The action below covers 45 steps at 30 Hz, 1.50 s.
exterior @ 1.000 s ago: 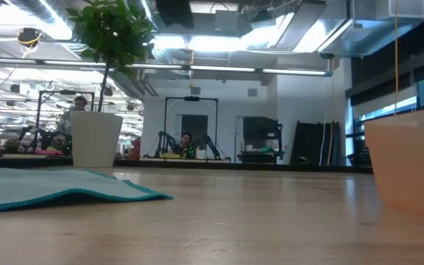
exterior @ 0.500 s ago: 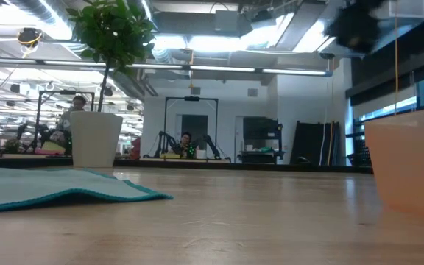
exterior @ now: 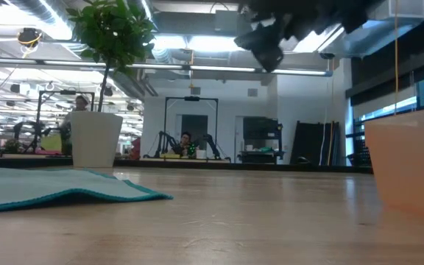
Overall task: Roll microfiber towels into tight, uniform cylinder then place into a basket
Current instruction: Roll the light blue microfiber towel
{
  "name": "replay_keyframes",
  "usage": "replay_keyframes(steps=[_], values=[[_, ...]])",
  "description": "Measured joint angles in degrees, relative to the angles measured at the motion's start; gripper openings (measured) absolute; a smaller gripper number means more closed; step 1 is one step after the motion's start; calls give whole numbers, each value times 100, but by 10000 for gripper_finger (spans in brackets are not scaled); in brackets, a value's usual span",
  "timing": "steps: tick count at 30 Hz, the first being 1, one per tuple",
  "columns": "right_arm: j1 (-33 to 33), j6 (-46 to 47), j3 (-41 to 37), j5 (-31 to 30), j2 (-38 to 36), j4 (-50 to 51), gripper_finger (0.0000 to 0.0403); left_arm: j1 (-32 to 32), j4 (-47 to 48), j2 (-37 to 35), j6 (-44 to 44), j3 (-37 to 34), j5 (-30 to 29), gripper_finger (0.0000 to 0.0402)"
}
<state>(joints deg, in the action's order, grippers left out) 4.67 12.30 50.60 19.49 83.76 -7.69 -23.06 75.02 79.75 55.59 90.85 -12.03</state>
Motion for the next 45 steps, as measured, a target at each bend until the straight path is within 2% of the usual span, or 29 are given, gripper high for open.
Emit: replay_keyframes(steps=[6,15,21,26,41,45], values=[[197,-829,731,-32,884,246,252,-420,-4,4,850,-2,-192,84],[326,-1474,2876,-64,2705,2438,252,-1091,0,4,1567,-2,-835,84],[714,-2297,3628,-228,3490,2502,252,-1319,22,4,1630,-2,-1139,84],[915,-2758,3860,-1006,3851,2269,252,-1384,59,4,1628,-2,-1268,84],[929,-2760,3860,-1045,4344,2119,252,-1389,160,4,1628,-2,-1343,84],[931,-2759,3859,-1264,4451,2205,252,-1389,160,4,1628,-2,-1344,84]])
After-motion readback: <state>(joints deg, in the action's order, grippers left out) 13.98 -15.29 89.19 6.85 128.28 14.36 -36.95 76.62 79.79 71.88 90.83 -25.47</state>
